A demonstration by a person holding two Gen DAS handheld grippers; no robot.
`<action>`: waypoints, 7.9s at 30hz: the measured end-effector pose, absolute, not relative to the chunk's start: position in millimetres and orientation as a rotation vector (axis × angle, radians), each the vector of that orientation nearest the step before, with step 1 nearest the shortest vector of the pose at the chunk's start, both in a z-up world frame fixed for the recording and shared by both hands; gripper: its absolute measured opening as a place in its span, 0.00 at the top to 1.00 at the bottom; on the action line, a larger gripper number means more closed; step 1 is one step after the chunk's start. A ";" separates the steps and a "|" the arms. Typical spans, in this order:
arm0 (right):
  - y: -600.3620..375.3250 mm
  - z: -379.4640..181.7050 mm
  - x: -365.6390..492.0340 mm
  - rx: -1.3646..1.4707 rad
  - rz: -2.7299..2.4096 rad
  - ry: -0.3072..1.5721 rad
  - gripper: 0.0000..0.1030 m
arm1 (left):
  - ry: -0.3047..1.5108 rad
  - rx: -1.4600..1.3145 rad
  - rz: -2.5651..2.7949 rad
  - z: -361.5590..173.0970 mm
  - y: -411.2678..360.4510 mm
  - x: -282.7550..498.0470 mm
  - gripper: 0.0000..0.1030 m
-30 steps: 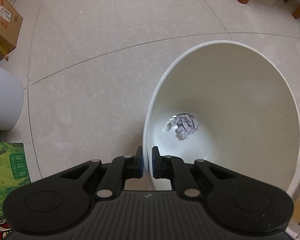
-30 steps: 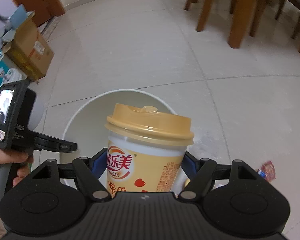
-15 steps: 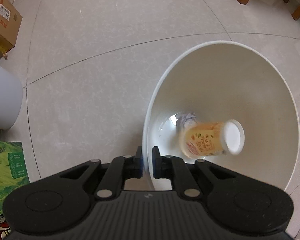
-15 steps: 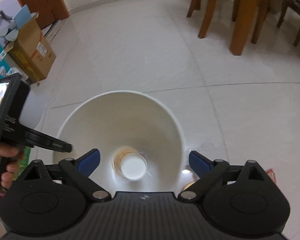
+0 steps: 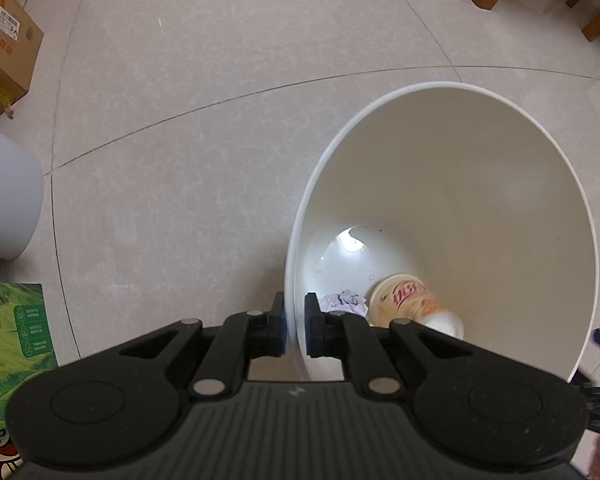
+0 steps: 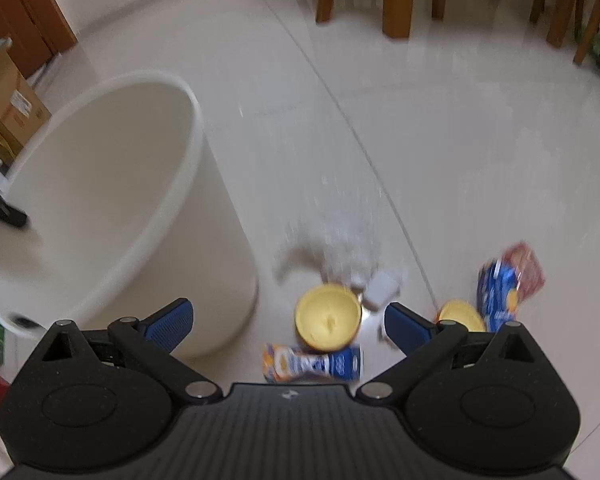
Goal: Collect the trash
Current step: 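Lower the right tool to the yogurt drink pouch and grasp it, then carry the yogurt pouch over the bin and release it, then move the right tool down to the orange peel half, then grasp the orange peel half, carry it over the bin and release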
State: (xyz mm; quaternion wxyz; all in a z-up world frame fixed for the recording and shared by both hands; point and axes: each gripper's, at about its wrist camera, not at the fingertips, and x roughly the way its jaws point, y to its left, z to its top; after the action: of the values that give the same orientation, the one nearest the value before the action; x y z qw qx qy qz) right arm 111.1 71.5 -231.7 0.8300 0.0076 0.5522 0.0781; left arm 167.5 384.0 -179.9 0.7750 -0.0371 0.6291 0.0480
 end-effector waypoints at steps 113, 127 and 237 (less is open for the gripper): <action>142.7 -110.7 122.1 -0.361 0.392 1.196 0.59 | 1.351 -0.058 0.124 -180.4 375.5 166.1 0.94; 201.1 -105.5 135.7 -0.326 0.533 1.137 0.40 | 1.352 -0.055 0.129 -179.0 376.1 166.9 0.93; 181.3 -90.7 165.9 -0.311 0.455 1.047 0.24 | 1.343 -0.054 0.131 -180.1 372.0 163.1 0.93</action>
State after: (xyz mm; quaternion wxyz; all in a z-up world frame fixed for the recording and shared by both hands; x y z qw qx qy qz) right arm 165.9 181.3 -90.7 0.8300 -0.1466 0.4934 0.2147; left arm 163.1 372.0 -180.1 0.7804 -0.0251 0.6218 0.0608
